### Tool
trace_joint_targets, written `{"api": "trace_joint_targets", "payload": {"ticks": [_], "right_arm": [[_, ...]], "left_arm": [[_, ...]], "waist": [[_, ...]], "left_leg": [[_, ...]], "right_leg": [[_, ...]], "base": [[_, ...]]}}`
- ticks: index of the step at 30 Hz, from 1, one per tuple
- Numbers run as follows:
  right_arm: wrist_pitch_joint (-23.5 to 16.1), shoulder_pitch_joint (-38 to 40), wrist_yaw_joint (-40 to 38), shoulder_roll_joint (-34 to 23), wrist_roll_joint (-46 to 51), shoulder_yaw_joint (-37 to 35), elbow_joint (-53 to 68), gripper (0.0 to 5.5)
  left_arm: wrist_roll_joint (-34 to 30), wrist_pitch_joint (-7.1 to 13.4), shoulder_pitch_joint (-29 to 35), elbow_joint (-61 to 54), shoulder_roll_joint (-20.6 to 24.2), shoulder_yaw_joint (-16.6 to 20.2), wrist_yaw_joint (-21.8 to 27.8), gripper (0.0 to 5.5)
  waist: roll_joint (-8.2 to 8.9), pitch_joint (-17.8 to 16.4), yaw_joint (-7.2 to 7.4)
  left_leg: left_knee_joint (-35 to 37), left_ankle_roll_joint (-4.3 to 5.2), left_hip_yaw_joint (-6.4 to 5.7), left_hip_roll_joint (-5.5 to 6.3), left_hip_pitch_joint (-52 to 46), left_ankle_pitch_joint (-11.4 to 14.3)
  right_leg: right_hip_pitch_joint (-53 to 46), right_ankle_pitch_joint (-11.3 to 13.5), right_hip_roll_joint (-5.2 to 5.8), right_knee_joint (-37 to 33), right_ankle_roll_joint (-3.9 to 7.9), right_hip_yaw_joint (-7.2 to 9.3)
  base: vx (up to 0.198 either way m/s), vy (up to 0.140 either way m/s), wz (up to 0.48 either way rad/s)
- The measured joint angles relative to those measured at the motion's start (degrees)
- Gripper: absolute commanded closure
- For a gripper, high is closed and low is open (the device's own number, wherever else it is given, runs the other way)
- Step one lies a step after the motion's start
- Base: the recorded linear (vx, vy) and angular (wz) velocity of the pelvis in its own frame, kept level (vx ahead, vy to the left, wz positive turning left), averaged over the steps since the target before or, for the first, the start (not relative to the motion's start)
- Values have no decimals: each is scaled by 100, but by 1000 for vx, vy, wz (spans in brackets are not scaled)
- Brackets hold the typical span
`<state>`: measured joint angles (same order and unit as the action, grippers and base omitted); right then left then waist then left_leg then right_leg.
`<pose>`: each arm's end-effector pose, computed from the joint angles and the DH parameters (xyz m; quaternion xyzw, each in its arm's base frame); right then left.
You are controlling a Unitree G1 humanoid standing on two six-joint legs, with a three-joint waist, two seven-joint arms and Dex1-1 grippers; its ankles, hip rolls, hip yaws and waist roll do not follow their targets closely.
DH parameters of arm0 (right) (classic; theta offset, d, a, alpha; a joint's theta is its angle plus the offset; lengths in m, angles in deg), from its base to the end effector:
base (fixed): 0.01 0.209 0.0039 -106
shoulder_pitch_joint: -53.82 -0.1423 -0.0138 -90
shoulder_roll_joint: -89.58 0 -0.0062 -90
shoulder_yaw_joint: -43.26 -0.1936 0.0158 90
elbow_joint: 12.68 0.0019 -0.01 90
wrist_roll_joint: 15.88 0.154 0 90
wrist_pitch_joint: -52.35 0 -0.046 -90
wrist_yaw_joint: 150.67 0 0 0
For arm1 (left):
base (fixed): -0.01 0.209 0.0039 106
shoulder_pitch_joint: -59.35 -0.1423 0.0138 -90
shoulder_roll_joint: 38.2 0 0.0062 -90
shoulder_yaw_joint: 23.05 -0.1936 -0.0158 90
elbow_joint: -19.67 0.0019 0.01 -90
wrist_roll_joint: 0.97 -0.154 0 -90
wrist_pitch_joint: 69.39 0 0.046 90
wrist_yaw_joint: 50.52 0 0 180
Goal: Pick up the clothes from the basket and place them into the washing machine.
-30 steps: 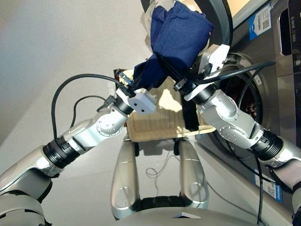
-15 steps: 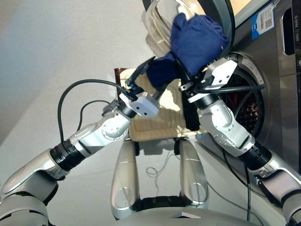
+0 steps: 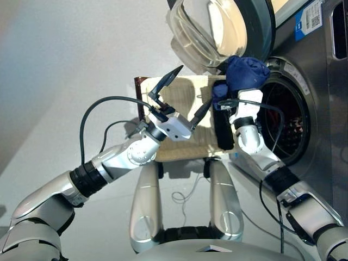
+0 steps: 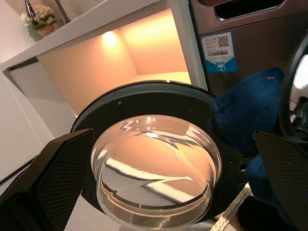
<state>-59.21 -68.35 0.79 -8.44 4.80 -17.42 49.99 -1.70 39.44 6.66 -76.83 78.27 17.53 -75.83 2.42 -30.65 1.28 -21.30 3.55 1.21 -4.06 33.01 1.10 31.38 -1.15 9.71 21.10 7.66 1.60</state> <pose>0.3102 -0.1414 0.0798 -0.0683 -0.1679 -0.0360 0.9828 0.2545 0.1036 0.1351 0.2846 -0.3948 -0.2547 0.8356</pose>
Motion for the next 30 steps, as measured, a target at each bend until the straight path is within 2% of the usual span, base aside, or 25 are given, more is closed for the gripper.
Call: {"api": "trace_joint_targets", "payload": {"ticks": [4,6,8,13,18,21,26,30], "right_arm": [[57,-17,-227,236,73,-286,-847,550],[131,7,-325,282,294,-470,-1151,550],[130,-9,-427,326,354,-601,-1430,550],[224,-375,-752,410,559,-900,-2338,550],[404,-947,-905,444,788,-1134,-3393,550],[501,-1180,-910,387,808,-1178,-3565,550],[635,-1418,-932,171,786,-1261,-4018,550],[654,-1483,-1044,-260,790,-1466,-4214,550]], "left_arm": [[84,144,50,27,-232,32,-70,0],[143,164,122,27,-335,41,-105,0],[243,171,151,34,-450,64,-176,0],[887,204,184,41,-1154,341,-216,0],[1450,209,267,41,-1596,589,-215,0],[1543,209,286,33,-1634,707,-231,0],[1559,206,280,29,-1522,702,-190,0],[1768,202,200,-51,-1311,727,-117,0]], "waist": [[-56,7,-71],[-118,-1,-74],[-125,-2,-78],[-129,-1,-115],[-127,-1,-117],[-121,0,-111],[-118,-1,-124],[-116,-2,-122]], "left_leg": [[-10,-5,-43,12,33,-4],[-19,-22,-103,34,98,-18],[-36,-29,-111,64,139,-24],[-133,-47,-159,117,324,-33],[-305,-34,-298,162,548,-24],[-433,-33,-323,168,789,-23],[-686,-30,-384,205,1173,-18],[-988,-13,-472,284,1625,14]], "right_leg": [[1,-6,8,3,5,37],[26,-8,27,7,8,98],[84,-23,58,73,27,97],[259,-87,96,237,25,88],[479,-250,104,592,13,87],[723,-279,106,749,1,80],[1083,-324,126,1001,11,72],[1560,-507,140,1470,9,-21]], "base": [[0,0,0],[0,0,0],[0,0,0],[-8,-21,33],[0,0,0],[0,0,0],[0,0,0],[-1,-10,46]]}}
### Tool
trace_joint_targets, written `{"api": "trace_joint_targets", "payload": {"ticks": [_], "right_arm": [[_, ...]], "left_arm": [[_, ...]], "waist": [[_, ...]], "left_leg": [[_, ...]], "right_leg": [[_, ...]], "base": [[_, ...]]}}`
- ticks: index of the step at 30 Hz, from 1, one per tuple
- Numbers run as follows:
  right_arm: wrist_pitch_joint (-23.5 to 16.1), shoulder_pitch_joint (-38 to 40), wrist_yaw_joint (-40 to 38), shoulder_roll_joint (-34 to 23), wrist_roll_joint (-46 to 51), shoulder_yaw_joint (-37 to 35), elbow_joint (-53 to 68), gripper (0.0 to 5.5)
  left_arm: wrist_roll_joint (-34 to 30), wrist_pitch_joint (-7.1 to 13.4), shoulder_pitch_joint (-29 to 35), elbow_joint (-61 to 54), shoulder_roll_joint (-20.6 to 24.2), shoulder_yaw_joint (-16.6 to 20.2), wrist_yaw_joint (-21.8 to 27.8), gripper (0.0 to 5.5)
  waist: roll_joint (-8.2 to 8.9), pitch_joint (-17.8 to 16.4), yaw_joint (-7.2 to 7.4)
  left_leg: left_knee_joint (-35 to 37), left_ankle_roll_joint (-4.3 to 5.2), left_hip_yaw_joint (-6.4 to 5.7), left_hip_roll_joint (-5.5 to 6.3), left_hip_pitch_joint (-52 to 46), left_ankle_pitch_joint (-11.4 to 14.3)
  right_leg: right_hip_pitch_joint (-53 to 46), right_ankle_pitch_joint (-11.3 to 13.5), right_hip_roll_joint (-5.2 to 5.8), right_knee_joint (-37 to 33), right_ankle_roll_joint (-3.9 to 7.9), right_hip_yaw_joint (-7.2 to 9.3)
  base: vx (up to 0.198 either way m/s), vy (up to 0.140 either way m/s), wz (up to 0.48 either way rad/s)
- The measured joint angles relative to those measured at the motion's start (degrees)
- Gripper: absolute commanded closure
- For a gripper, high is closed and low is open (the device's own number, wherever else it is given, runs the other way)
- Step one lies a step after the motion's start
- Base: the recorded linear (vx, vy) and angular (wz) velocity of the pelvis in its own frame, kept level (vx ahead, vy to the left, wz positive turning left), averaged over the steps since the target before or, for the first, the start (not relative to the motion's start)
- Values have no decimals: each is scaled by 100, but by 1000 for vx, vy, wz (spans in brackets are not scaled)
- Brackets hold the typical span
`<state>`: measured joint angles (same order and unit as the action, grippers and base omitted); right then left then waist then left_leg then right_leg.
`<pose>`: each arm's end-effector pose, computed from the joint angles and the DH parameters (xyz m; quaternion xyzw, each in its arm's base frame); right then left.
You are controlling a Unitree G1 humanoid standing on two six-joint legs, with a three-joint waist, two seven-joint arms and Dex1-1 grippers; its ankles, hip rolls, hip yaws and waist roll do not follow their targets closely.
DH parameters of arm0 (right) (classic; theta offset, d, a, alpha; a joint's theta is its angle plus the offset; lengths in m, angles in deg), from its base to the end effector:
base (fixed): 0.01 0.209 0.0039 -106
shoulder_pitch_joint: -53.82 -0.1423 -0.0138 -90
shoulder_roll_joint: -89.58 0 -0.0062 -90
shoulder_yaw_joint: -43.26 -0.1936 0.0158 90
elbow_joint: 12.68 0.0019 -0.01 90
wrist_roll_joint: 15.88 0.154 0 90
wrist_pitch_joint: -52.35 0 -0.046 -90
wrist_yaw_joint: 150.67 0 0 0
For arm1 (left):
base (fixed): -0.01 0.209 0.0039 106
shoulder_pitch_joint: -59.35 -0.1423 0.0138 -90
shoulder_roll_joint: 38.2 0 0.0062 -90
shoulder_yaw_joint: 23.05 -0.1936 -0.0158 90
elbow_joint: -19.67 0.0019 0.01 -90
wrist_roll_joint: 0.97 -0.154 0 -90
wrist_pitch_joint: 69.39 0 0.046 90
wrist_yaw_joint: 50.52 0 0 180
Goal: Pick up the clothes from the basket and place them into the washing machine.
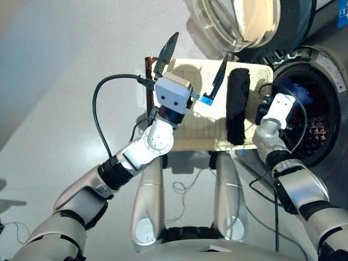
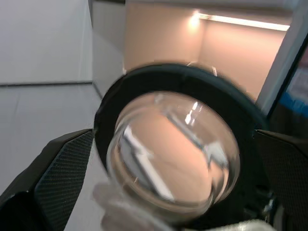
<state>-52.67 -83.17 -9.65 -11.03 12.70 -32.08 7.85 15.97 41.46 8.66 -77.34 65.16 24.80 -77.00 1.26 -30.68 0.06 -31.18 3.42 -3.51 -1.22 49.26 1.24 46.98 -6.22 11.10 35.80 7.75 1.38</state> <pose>0.3457 -0.2520 0.0705 -0.0755 0.0319 -0.4072 0.9097 0.2570 0.0667 0.1703 0.0324 -0.3957 -0.2237 0.8901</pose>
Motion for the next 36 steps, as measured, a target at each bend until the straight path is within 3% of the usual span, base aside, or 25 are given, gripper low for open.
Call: {"api": "trace_joint_targets", "payload": {"ticks": [11,16,21,22,23,24,27,36], "right_arm": [[88,-427,-525,-619,193,-604,-220,550],[89,-472,-659,-835,245,-623,-209,550],[87,-516,-668,-1112,250,-623,-169,550],[83,-518,-669,-1164,250,-623,-162,526],[84,-523,-670,-1204,250,-623,-164,209],[79,-537,-674,-1236,277,-623,-165,0],[37,-635,-669,-1266,517,-624,-159,0],[-257,-584,-651,-1234,929,-623,158,0]], "left_arm": [[103,-40,-180,-264,296,83,86,0],[102,-74,-252,-271,348,212,25,0],[104,-80,-273,-281,527,224,-21,0],[103,-81,-282,-281,552,225,-24,0],[103,-81,-282,-281,563,226,-26,0],[103,-81,-282,-282,578,227,-30,0],[105,-83,-277,-282,616,240,-41,0],[106,-91,-296,-283,637,330,-76,0]], "waist": [[5,-4,23],[5,-4,20],[5,-4,35],[5,-4,46],[5,-4,57],[5,-4,74],[5,-4,133],[5,-4,130]], "left_leg": [[-664,39,24,33,1126,154],[-942,0,63,43,1407,232],[-1082,28,71,39,1602,301],[-1087,28,71,37,1615,301],[-1085,29,73,36,1618,302],[-1084,31,74,36,1618,304],[-1091,31,91,29,1616,306],[-1126,-9,169,1,1554,312]], "right_leg": [[1239,-201,-7,835,-25,-198],[1542,-279,-12,1088,-5,-284],[1753,-312,-21,1238,-9,-322],[1766,-312,-22,1244,-9,-324],[1769,-312,-22,1241,-9,-325],[1769,-312,-25,1235,-9,-327],[1770,-313,-30,1230,-7,-340],[1752,-311,-59,1244,-4,-417]], "base": [[0,0,0],[0,0,0],[0,0,0],[0,0,0],[0,0,0],[0,0,0],[0,0,0],[0,0,0]]}}
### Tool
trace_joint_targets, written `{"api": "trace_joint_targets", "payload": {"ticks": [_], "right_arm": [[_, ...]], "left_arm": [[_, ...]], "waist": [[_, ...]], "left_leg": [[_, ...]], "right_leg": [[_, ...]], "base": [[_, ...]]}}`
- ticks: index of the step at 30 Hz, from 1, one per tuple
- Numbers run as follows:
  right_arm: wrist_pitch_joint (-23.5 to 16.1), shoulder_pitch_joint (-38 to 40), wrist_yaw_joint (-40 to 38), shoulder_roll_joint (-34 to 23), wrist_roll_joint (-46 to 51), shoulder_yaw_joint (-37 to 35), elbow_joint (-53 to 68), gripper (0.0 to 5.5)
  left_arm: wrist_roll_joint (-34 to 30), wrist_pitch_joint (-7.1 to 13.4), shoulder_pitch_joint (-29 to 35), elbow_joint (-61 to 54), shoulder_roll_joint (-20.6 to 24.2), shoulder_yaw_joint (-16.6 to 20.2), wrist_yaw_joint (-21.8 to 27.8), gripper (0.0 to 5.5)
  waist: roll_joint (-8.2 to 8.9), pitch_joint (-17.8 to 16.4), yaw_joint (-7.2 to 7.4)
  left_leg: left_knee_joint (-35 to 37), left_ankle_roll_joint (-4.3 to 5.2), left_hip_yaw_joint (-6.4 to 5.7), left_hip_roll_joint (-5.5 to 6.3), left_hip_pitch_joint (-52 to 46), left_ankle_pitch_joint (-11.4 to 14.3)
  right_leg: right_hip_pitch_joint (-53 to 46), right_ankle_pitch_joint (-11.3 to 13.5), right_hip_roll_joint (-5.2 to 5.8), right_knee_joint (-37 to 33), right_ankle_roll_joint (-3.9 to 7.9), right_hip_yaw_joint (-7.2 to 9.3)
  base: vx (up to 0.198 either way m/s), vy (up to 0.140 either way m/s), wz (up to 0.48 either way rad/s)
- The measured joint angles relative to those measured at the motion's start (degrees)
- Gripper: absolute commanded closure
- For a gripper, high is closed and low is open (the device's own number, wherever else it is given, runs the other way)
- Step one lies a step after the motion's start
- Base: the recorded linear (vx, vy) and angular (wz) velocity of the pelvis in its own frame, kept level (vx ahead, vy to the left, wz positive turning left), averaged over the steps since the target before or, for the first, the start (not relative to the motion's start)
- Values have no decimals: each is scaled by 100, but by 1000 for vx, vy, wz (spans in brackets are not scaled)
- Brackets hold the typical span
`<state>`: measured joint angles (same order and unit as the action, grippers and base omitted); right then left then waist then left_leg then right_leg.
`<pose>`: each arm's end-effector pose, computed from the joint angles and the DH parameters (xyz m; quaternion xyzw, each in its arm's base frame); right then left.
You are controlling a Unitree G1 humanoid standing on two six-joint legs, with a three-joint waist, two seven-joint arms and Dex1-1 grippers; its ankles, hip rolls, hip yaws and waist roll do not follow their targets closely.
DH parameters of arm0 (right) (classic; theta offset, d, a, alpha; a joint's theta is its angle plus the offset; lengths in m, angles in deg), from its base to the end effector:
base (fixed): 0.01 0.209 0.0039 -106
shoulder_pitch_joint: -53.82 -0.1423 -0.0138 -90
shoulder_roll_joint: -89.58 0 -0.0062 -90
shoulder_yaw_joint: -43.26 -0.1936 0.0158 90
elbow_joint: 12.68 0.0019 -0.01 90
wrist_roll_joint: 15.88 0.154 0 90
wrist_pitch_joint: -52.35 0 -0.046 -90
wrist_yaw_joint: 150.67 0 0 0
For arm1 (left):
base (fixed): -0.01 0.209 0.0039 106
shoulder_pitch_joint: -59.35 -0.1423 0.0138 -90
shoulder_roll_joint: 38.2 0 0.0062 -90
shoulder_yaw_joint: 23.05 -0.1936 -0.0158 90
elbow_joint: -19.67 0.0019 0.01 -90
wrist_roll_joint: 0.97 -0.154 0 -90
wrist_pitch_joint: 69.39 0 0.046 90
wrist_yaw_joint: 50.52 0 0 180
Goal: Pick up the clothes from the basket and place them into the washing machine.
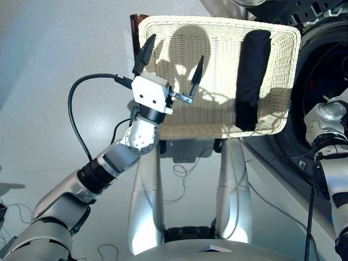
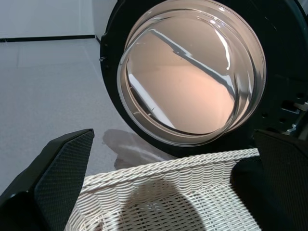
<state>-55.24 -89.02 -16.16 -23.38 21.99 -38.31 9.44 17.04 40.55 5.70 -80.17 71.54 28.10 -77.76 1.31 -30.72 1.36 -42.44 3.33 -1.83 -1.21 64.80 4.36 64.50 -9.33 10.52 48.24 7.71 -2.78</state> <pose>0.3457 -0.3204 0.1512 0.0301 -0.0802 -0.5518 0.8295 0.2573 0.0958 0.1718 0.0610 -0.3906 -0.1864 0.8994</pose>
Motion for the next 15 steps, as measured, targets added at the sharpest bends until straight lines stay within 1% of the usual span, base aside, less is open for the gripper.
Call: {"api": "trace_joint_targets", "payload": {"ticks": [2,4,8,12,13,15], "right_arm": [[-73,63,44,63,112,1,234,0],[-186,146,116,154,195,5,419,0],[-454,496,178,442,355,2,1118,0],[-570,884,201,677,403,5,1818,0],[-578,1001,217,765,397,18,2035,0],[-699,1341,316,997,274,73,2723,0]], "left_arm": [[0,-1,-24,0,-7,58,-4,0],[0,-4,-38,-3,-17,106,-6,0],[4,-26,-121,-3,-43,156,-14,0],[18,-38,-232,-4,-57,217,-18,0],[31,-38,-262,-7,-61,239,-17,0],[73,-42,-344,-5,-95,330,-17,0]], "waist": [[0,0,8],[1,0,9],[3,-1,28],[5,-1,54],[5,-1,78],[11,1,178]], "left_leg": [[1,-7,27,-10,-43,8],[10,-6,27,-21,-78,10],[14,6,35,-45,-114,18],[-24,7,37,-62,-121,29],[-51,8,37,-76,-122,44],[-69,-6,37,-82,-135,65]], "right_leg": [[-28,4,-12,-1,1,-29],[-56,4,-23,-1,-1,-30],[-86,7,-48,-17,-6,-36],[-97,10,-65,-12,-11,-40],[-111,10,-81,-11,-11,-43],[-135,11,-91,-8,-11,-50]], "base": [[0,0,0],[0,0,0],[0,0,0],[0,0,0],[0,0,0],[0,0,0]]}}
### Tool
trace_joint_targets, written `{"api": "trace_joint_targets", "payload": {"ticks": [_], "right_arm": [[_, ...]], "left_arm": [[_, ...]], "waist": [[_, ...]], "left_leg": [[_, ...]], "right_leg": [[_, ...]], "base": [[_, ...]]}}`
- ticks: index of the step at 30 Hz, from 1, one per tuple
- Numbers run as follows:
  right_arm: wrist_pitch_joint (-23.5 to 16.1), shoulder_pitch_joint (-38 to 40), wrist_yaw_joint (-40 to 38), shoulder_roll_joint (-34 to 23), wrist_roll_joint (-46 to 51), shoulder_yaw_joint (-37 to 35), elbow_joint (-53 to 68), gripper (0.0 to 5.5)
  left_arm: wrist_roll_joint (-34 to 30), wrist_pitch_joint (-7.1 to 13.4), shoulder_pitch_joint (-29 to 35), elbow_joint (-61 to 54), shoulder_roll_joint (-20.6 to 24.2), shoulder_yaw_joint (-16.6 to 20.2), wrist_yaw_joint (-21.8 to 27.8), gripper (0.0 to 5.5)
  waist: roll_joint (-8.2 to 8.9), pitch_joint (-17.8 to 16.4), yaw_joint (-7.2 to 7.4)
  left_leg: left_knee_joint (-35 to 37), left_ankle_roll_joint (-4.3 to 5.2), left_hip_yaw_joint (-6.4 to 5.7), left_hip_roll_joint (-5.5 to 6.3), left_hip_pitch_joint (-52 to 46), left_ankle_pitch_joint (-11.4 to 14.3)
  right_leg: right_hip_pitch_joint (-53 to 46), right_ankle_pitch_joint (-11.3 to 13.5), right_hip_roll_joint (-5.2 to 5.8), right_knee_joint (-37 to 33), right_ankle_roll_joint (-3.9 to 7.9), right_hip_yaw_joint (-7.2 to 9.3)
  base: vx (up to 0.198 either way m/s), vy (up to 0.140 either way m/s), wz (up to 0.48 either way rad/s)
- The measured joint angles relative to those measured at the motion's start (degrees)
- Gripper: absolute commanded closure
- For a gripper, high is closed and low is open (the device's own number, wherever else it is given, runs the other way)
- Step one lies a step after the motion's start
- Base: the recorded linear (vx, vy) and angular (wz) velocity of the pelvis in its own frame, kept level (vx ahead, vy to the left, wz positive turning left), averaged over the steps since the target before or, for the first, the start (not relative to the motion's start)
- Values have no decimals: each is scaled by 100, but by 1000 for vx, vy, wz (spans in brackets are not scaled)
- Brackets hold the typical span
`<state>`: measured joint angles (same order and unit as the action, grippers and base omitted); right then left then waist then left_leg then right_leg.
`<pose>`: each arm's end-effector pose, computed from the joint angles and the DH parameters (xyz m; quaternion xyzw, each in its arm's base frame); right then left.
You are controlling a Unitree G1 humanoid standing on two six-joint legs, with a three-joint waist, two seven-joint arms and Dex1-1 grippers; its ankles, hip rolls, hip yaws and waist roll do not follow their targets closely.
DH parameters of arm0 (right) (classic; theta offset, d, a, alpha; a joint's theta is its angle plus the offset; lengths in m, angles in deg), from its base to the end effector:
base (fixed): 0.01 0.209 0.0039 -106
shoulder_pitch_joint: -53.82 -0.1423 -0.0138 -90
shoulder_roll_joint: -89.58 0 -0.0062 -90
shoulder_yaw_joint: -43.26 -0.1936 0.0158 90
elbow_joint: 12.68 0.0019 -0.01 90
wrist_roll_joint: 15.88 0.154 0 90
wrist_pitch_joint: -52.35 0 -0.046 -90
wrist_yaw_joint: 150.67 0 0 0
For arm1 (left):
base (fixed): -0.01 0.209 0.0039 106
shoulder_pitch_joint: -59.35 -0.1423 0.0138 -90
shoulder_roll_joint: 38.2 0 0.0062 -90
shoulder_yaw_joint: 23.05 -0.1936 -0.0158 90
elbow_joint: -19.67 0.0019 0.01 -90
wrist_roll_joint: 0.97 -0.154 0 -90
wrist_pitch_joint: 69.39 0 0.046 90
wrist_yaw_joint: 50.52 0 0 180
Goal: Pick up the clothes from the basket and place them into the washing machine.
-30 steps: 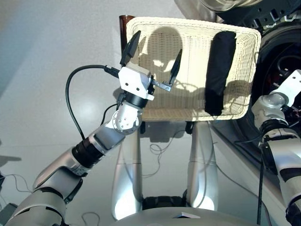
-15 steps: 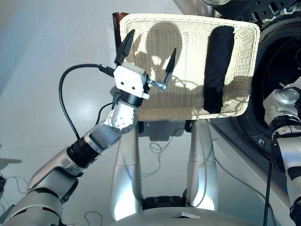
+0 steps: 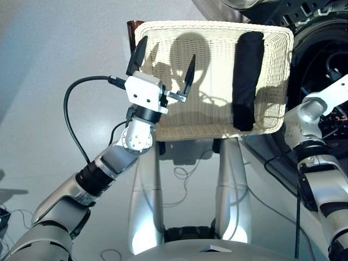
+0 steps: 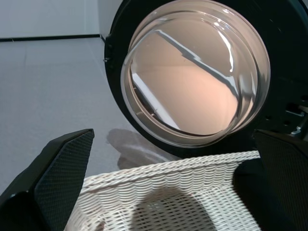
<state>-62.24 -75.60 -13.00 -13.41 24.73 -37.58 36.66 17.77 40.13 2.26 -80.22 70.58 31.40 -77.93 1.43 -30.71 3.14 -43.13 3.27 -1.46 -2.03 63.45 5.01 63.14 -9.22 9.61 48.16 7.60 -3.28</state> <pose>0.3396 -0.2394 0.1272 0.1386 -0.1616 -0.3857 0.8977 0.2569 0.1039 0.1661 0.0430 -0.3741 -0.1562 0.9131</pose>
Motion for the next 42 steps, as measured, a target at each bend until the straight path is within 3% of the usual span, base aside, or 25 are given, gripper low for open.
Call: {"api": "trace_joint_targets", "payload": {"ticks": [10,17,22,34,42], "right_arm": [[-157,1581,954,265,-611,801,1868,0],[-74,1525,1421,134,-1157,1224,2550,0],[78,1360,1820,-39,-1302,1411,2541,0],[660,117,2196,-59,-1336,2000,650,0],[839,-505,2396,774,-616,1938,-1233,0]], "left_arm": [[40,-4,-264,-4,-56,234,27,0],[34,-4,-325,-35,-38,322,154,0],[35,-3,-366,-60,6,351,234,0],[193,10,-363,-104,-21,319,479,0],[369,12,-317,-84,-184,204,671,0]], "waist": [[13,0,85],[13,0,129],[13,0,40],[9,1,-139],[-3,-1,-285]], "left_leg": [[87,19,30,-47,-163,15],[100,19,35,-60,-181,14],[95,21,31,-59,-197,15],[7,56,-4,-47,-220,33],[-22,101,-15,-38,-198,57]], "right_leg": [[-106,7,-49,-41,-15,-26],[-118,7,-60,-53,-18,-26],[-132,4,-62,-38,-21,-24],[-156,-22,-59,80,-33,-16],[-95,-79,-58,183,-61,-19]], "base": [[0,0,0],[0,0,0],[0,0,0],[0,0,0],[0,0,0]]}}
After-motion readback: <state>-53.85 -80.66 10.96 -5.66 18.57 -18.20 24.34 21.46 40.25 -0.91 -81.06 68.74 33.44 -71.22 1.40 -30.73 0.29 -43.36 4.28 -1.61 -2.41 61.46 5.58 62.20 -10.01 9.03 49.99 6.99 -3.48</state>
